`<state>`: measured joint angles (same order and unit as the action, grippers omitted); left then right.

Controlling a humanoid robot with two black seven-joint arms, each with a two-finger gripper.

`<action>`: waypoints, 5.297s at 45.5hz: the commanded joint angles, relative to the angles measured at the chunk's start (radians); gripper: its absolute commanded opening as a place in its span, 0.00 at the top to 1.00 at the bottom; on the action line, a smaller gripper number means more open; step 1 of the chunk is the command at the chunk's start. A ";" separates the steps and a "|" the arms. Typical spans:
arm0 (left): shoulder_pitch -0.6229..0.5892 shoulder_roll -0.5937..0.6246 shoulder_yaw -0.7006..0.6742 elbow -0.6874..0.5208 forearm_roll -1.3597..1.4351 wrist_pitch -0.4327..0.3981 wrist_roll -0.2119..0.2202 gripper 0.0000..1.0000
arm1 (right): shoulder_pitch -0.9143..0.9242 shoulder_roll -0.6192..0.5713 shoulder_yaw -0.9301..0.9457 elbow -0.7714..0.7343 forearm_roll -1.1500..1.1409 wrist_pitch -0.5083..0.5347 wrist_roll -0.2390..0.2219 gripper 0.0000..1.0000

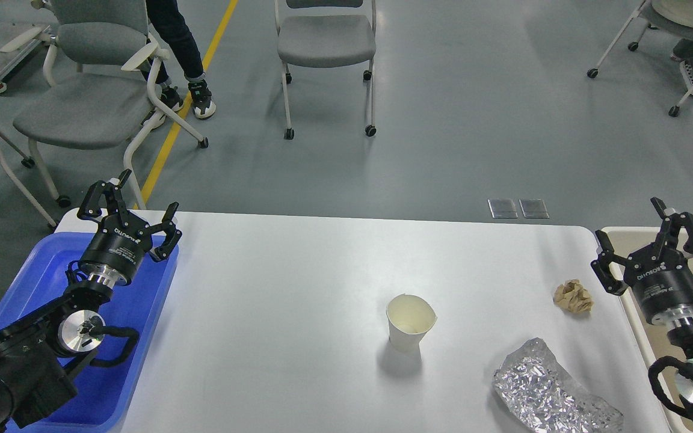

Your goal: Tidy desktop

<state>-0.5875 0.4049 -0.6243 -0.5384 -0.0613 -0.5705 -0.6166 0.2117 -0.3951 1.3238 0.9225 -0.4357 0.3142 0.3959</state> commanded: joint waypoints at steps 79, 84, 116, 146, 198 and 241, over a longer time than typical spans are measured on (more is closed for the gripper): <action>-0.002 0.000 0.000 -0.002 0.002 -0.002 0.002 0.02 | 0.005 -0.315 -0.150 0.214 0.158 -0.032 -0.115 0.00; -0.002 0.000 0.000 -0.002 0.002 -0.002 0.002 0.02 | 0.034 -0.375 -0.213 0.225 0.135 -0.032 -0.117 0.00; -0.002 0.000 -0.002 -0.002 0.002 0.000 0.002 0.02 | 0.221 -0.565 -0.454 0.476 -0.161 -0.014 -0.308 0.00; -0.002 0.000 -0.002 -0.003 0.001 -0.002 0.002 0.02 | 0.889 -0.515 -1.205 0.555 -0.331 0.143 -0.408 0.00; -0.002 0.000 -0.002 -0.003 0.000 -0.002 0.003 0.02 | 1.022 0.085 -1.560 0.096 -0.558 0.103 -0.401 0.01; -0.002 0.000 -0.002 -0.003 0.000 -0.002 0.003 0.02 | 0.977 0.128 -1.609 0.041 -0.649 0.022 -0.344 1.00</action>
<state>-0.5891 0.4050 -0.6259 -0.5415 -0.0614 -0.5719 -0.6137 1.1778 -0.2602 -0.2746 0.9596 -1.0759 0.3406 0.0109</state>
